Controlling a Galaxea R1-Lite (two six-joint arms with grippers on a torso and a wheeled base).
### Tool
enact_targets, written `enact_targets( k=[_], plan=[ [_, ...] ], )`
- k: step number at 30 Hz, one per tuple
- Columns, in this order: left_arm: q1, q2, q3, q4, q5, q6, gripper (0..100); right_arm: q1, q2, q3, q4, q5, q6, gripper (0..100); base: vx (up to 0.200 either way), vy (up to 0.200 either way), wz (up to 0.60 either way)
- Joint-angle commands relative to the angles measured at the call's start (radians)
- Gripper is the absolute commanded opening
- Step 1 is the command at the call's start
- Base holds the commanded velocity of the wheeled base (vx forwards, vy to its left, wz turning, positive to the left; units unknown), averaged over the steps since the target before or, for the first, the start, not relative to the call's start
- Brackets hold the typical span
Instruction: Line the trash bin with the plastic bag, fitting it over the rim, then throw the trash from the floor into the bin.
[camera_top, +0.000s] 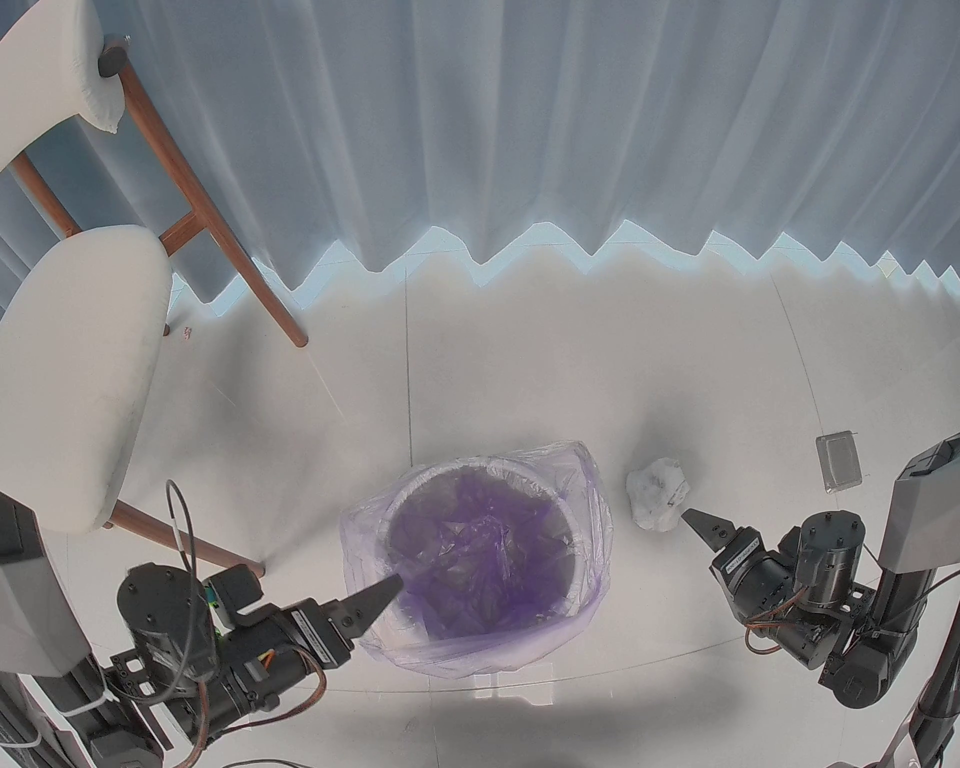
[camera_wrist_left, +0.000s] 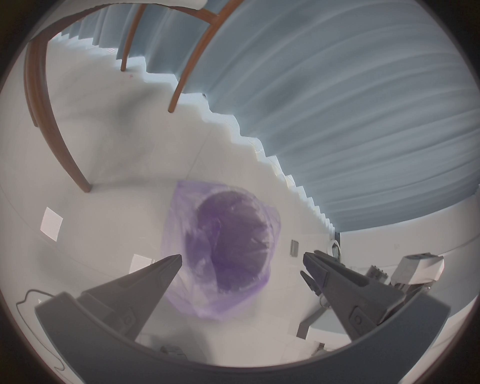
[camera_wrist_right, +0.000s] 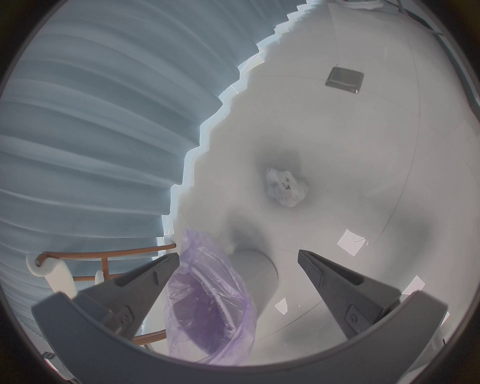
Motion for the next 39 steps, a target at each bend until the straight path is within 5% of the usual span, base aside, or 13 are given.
enact_targets(
  k=[1,18,28,39],
  plan=[
    [-0.085,0.057,0.017,0.005,0.027,-0.023,100,0.037,-0.006,0.004,-0.017,-0.055,-0.001,100,0.000,0.000,0.00],
    [-0.162,0.177,0.017,0.059,0.018,-0.307,100,0.093,0.025,0.007,-0.017,-0.089,-0.001,100,0.000,0.000,0.00],
    [-0.084,0.247,0.010,-0.012,-0.049,-0.520,100,0.100,0.050,0.010,-0.017,-0.090,-0.003,100,0.000,0.000,0.00],
    [-0.035,0.252,-0.007,-0.011,-0.083,-0.543,100,0.149,0.074,0.005,-0.017,-0.123,-0.004,100,0.000,0.000,0.00]
  ],
)
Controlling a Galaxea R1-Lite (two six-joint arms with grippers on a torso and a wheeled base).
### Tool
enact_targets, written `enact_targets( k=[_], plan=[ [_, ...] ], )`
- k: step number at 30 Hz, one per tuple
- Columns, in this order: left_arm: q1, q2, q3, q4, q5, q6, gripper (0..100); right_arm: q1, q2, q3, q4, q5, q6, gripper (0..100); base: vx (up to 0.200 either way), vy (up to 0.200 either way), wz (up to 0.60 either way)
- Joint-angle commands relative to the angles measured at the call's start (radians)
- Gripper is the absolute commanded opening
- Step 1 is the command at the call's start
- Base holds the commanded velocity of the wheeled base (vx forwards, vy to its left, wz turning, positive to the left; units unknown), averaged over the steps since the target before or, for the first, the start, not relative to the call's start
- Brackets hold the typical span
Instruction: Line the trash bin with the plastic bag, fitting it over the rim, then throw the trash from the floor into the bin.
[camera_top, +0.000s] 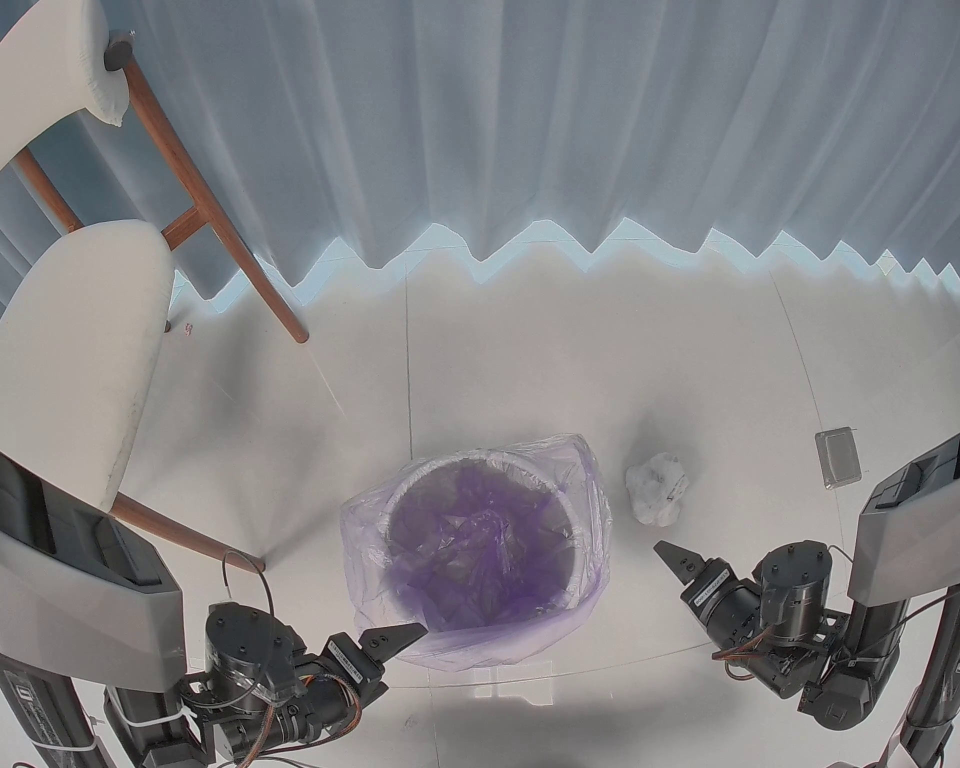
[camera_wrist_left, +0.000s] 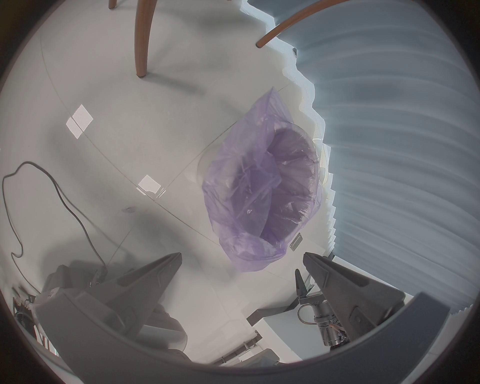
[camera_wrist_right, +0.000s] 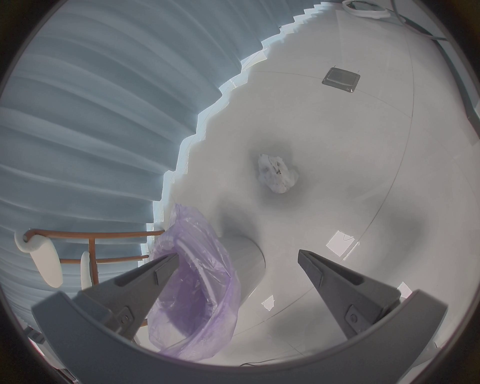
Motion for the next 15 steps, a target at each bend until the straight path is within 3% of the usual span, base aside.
enact_targets(
  k=[1,9,10,15],
  plan=[
    [0.035,0.008,-0.011,0.001,-0.019,0.000,100,0.026,0.013,-0.001,-0.018,-0.004,-0.001,100,0.000,0.000,0.00],
    [0.101,0.019,-0.048,0.004,-0.097,0.000,100,0.028,0.011,-0.001,-0.018,-0.007,-0.001,100,0.000,0.000,0.00],
    [0.099,0.020,-0.048,0.004,-0.097,0.001,0,0.028,0.011,0.000,-0.018,-0.007,-0.001,100,0.000,0.000,0.00],
    [0.102,0.042,-0.054,0.002,-0.106,0.009,0,0.037,0.010,0.000,-0.018,-0.015,-0.001,100,0.000,0.000,0.00]
  ],
)
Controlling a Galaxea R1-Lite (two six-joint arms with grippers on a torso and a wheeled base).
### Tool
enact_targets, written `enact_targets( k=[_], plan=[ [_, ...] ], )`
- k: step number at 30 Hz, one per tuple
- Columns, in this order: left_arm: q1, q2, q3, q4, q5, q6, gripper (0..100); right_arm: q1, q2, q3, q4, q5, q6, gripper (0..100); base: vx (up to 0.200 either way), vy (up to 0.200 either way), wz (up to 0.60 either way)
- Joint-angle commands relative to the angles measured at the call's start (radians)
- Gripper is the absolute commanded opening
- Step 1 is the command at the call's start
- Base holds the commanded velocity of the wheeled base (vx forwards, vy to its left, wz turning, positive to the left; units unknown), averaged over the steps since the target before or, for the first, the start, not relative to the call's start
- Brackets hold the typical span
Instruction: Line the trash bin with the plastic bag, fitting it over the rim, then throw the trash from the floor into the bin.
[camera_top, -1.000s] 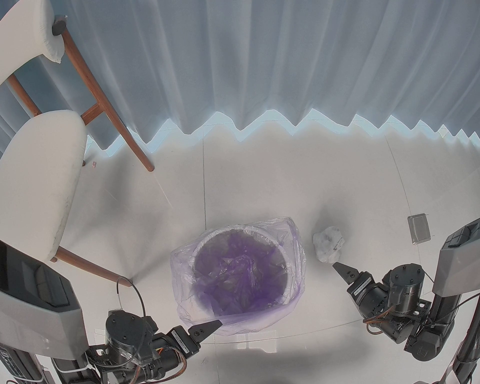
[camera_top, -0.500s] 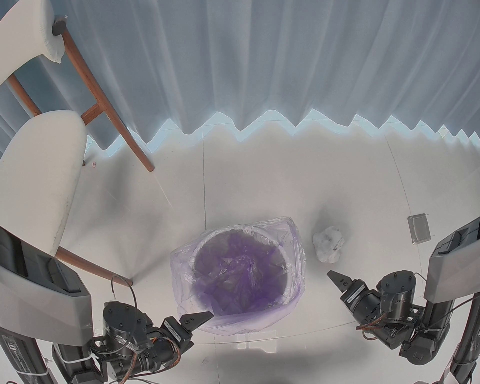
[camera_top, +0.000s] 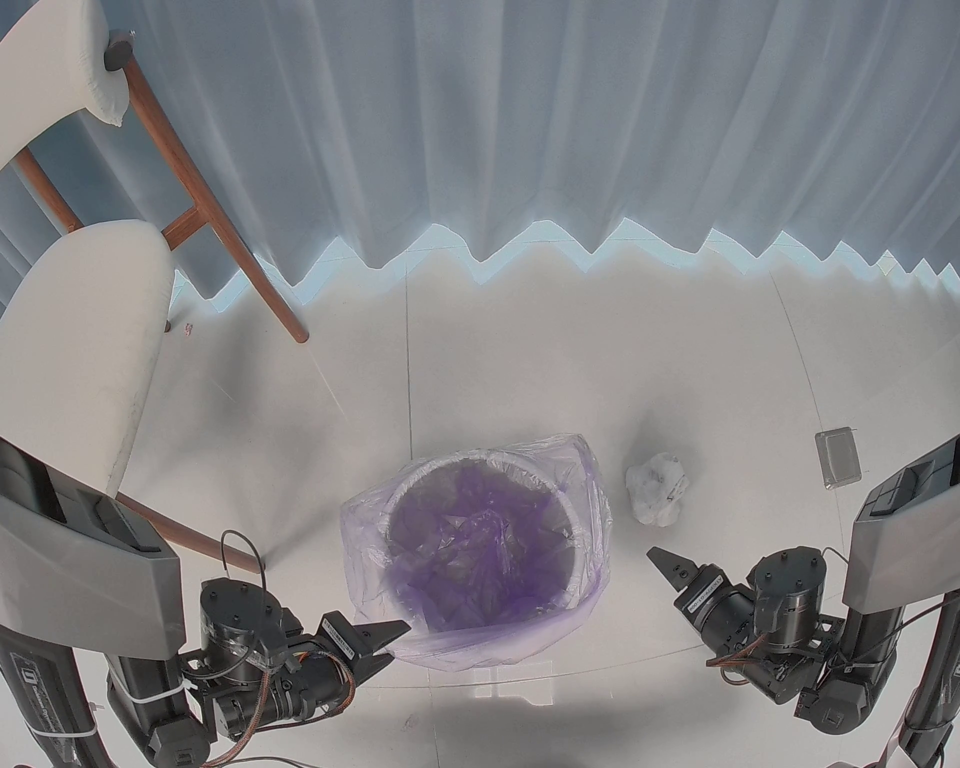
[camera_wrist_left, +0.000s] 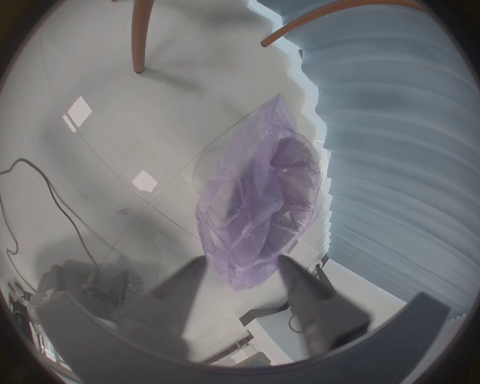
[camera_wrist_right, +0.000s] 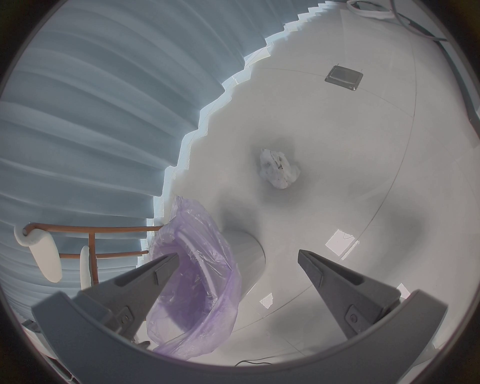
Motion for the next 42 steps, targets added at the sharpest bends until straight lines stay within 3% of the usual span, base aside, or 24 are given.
enact_targets(
  k=[1,5,7,11,12,16,20,23,25,30,33,42],
  plan=[
    [0.006,0.016,-0.006,-0.001,-0.004,0.003,0,0.012,0.001,0.000,-0.018,-0.006,0.001,100,0.000,0.000,0.00],
    [-0.014,0.018,0.019,-0.001,-0.007,0.019,0,0.051,0.006,0.000,-0.018,-0.019,0.002,100,0.000,0.000,0.00],
    [-0.061,0.015,0.066,0.007,-0.006,0.031,0,0.069,0.010,0.000,-0.018,-0.029,0.002,100,0.000,0.000,0.00],
    [-0.110,0.016,0.066,0.093,0.037,0.052,0,0.085,0.034,0.002,-0.018,-0.047,0.002,100,0.000,0.000,0.00],
    [-0.126,0.011,0.066,0.179,0.062,0.118,0,0.094,0.038,0.002,-0.018,-0.053,0.002,100,0.000,0.000,0.00],
    [-0.147,0.048,0.065,0.283,0.093,0.304,0,0.097,0.038,0.002,-0.018,-0.053,0.002,100,0.000,0.000,0.00],
    [-0.133,0.188,0.063,0.274,0.188,0.500,0,0.098,0.037,0.003,-0.018,-0.053,0.002,100,0.000,0.000,0.00],
    [-0.129,0.272,0.065,0.200,0.249,0.589,0,0.115,0.023,0.005,-0.018,-0.049,0.002,100,0.000,0.000,0.00],
    [-0.133,0.295,0.065,0.131,0.254,0.595,0,0.151,-0.019,0.008,-0.016,-0.026,0.004,100,0.000,0.000,0.00],
    [-0.147,0.300,0.066,0.005,0.254,0.591,0,0.207,-0.109,-0.004,-0.009,0.163,-0.033,100,0.000,0.000,0.00],
    [-0.163,0.269,0.066,-0.005,0.252,0.588,0,0.213,-0.106,-0.043,0.027,0.182,-0.073,100,0.000,0.000,0.00],
    [-0.287,0.142,0.066,-0.005,0.247,0.503,0,0.241,-0.132,-0.257,0.257,0.203,-0.073,100,0.000,0.000,0.00]
  ],
)
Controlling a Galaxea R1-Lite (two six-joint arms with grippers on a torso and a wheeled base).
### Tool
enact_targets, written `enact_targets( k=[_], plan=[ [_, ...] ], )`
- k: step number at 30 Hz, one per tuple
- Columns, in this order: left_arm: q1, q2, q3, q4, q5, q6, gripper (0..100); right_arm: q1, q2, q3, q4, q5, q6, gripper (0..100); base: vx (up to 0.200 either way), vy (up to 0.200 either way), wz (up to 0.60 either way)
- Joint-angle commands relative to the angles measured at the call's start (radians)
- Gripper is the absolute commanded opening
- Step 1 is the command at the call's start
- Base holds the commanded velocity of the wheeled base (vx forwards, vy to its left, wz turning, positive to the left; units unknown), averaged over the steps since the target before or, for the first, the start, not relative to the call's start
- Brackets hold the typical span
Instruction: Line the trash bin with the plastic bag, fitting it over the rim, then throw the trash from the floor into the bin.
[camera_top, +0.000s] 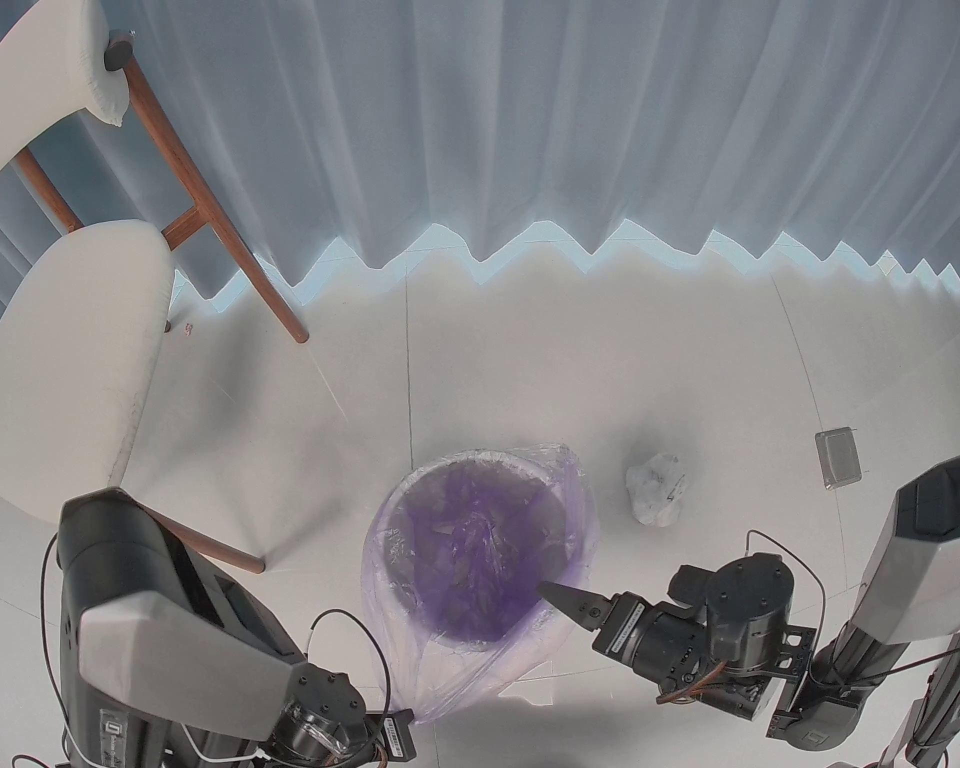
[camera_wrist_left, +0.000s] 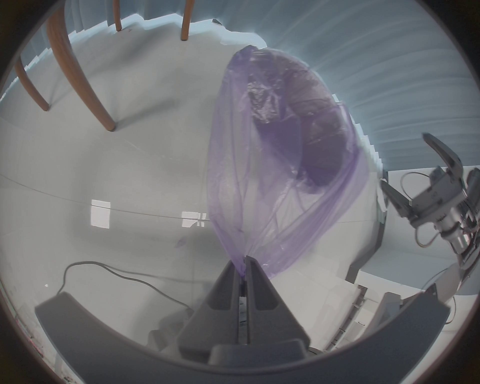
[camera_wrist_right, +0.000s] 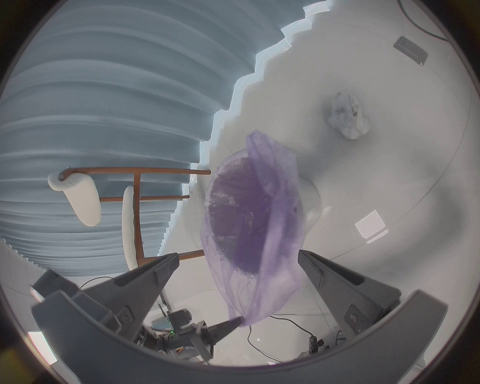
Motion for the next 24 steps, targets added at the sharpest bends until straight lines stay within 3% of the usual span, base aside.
enact_targets(
  k=[1,8,19,24],
  plan=[
    [-0.105,-0.099,0.018,-0.002,0.000,-0.046,0,0.036,-0.029,-0.133,0.120,0.009,0.000,100,0.000,0.000,0.00],
    [-0.181,-0.132,0.018,0.000,0.005,-0.064,0,0.025,-0.020,-0.211,0.286,0.010,-0.013,100,0.000,0.000,0.00],
    [-0.225,-0.123,0.010,-0.002,0.000,-0.057,0,-0.012,-0.058,-0.260,0.483,0.002,-0.175,100,0.000,0.000,0.00],
    [-0.227,-0.120,0.002,-0.002,0.000,-0.057,0,-0.012,-0.052,-0.268,0.504,0.001,-0.221,100,0.000,0.000,0.00]
  ],
)
